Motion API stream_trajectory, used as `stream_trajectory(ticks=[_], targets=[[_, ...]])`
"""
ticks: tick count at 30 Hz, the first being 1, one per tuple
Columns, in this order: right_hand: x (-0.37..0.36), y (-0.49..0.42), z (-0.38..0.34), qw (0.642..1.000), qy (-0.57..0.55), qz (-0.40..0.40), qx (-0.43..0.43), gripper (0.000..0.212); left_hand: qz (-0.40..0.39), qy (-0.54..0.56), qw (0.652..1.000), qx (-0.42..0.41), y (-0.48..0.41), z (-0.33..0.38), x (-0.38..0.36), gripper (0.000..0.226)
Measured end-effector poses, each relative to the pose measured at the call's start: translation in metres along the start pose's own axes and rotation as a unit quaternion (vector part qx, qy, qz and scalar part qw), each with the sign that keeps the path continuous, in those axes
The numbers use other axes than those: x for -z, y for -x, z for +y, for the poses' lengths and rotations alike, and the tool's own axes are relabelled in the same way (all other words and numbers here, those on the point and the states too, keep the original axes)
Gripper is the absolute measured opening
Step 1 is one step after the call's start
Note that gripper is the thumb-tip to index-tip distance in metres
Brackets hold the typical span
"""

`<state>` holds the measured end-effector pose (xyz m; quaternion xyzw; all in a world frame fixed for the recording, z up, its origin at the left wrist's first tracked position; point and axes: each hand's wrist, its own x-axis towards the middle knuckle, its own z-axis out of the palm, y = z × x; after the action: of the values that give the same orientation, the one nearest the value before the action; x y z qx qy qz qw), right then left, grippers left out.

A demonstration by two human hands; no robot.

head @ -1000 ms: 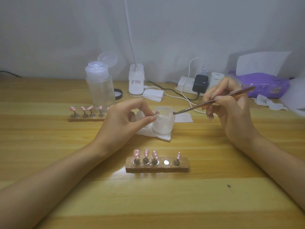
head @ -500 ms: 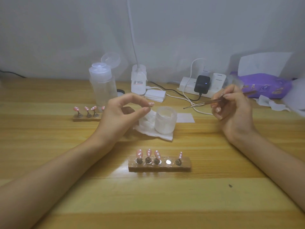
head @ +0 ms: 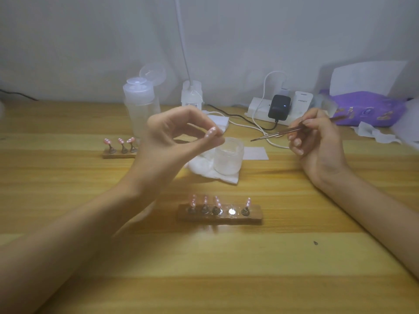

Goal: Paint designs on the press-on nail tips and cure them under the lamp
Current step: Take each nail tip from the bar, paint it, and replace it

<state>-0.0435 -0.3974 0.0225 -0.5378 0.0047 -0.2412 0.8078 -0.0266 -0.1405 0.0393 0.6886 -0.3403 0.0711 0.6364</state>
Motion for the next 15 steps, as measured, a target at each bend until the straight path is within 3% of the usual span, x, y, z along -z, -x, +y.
stream_trajectory(ticks=[5, 10, 12, 15], targets=[[0.0, 0.001, 0.0, 1.0, 0.013, -0.009, 0.001, 0.029, -0.054, -0.021, 0.998, 0.002, 0.006, 0.004, -0.005, 0.017], [0.001, 0.0, 0.001, 1.0, 0.014, -0.009, -0.003, 0.029, -0.204, -0.068, 0.976, 0.041, 0.017, 0.015, -0.013, 0.018], [0.001, 0.001, 0.001, 1.0, 0.016, -0.009, -0.004, 0.029, -0.252, -0.111, 0.961, 0.018, 0.024, 0.017, -0.018, 0.017], [0.003, 0.001, 0.001, 1.0, 0.021, -0.012, -0.002, 0.029, -0.261, -0.211, 0.942, 0.002, 0.03, 0.016, -0.024, 0.016]])
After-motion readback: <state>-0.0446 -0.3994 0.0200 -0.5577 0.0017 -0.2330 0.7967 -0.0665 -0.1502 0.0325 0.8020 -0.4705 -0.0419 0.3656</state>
